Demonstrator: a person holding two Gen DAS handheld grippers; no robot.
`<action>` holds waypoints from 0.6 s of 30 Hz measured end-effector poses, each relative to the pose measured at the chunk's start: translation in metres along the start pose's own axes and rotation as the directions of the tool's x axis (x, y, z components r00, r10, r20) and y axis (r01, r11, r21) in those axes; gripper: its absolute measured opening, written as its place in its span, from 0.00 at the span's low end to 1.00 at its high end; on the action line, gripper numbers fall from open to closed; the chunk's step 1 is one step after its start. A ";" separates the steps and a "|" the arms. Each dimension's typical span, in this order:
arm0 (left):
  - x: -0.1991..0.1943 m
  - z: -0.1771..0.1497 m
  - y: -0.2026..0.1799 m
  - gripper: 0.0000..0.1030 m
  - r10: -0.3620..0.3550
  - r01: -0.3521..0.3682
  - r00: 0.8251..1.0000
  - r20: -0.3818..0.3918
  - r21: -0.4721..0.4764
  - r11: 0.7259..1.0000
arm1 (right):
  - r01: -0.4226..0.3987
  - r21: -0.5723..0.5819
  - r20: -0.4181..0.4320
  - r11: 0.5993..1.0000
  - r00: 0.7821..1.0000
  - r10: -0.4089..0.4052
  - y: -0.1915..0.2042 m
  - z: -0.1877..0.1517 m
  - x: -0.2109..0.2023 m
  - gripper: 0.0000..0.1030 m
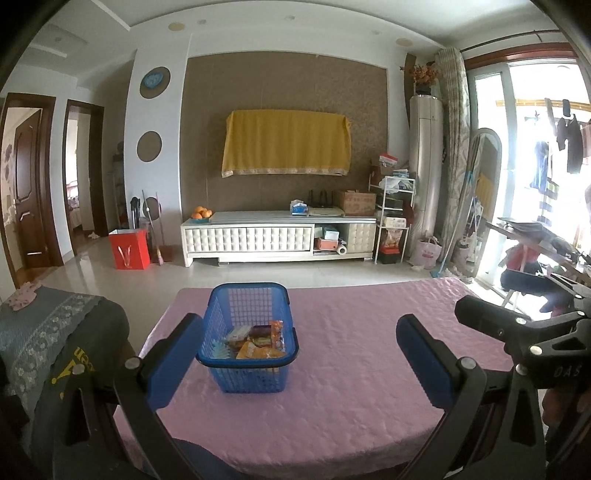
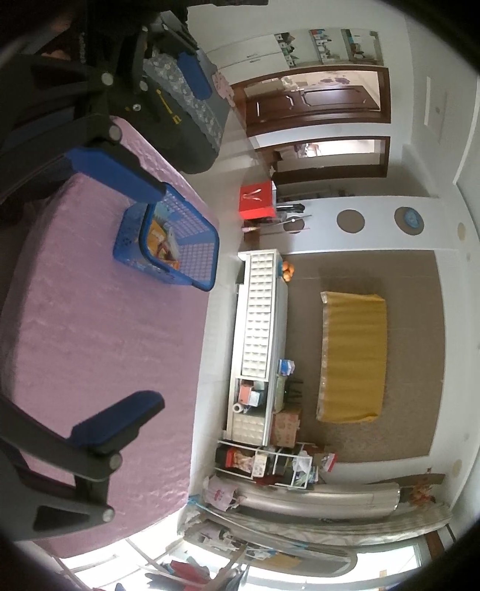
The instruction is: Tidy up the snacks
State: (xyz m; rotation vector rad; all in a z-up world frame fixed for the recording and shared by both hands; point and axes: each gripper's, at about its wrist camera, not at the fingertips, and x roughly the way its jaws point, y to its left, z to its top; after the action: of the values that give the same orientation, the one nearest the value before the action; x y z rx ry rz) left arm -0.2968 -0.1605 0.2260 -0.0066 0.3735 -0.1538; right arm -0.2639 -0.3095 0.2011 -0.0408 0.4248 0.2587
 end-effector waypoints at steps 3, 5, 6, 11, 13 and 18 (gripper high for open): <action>0.000 -0.001 0.000 1.00 -0.001 0.001 1.000 -0.002 -0.003 1.000 | -0.003 0.004 -0.001 1.000 1.000 0.003 0.001 -0.003 -0.002 1.00; 0.000 -0.002 0.000 1.00 -0.004 0.004 1.000 -0.004 -0.004 1.000 | -0.004 0.004 -0.001 1.000 1.000 0.004 0.001 -0.003 -0.002 1.00; 0.000 -0.002 0.000 1.00 -0.004 0.004 1.000 -0.006 -0.004 1.000 | -0.005 0.005 -0.001 1.000 1.000 0.005 0.001 -0.003 -0.002 1.00; -0.001 -0.003 -0.002 1.00 0.000 0.000 1.000 -0.012 0.004 1.000 | -0.017 0.027 -0.013 1.000 1.000 0.017 -0.003 -0.004 -0.001 1.00; 0.000 -0.004 -0.003 1.00 -0.001 0.001 1.000 -0.017 0.005 1.000 | -0.014 0.027 -0.012 1.000 1.000 0.015 -0.004 -0.005 -0.002 1.00; -0.001 -0.004 -0.003 1.00 -0.008 0.008 1.000 -0.020 0.004 1.000 | -0.013 0.028 -0.011 1.000 1.000 0.013 -0.003 -0.005 -0.004 1.00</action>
State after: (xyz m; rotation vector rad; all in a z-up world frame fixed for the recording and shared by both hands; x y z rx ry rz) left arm -0.2997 -0.1630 0.2227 -0.0026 0.3937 -0.1628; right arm -0.2685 -0.3143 0.1979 -0.0126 0.4393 0.2653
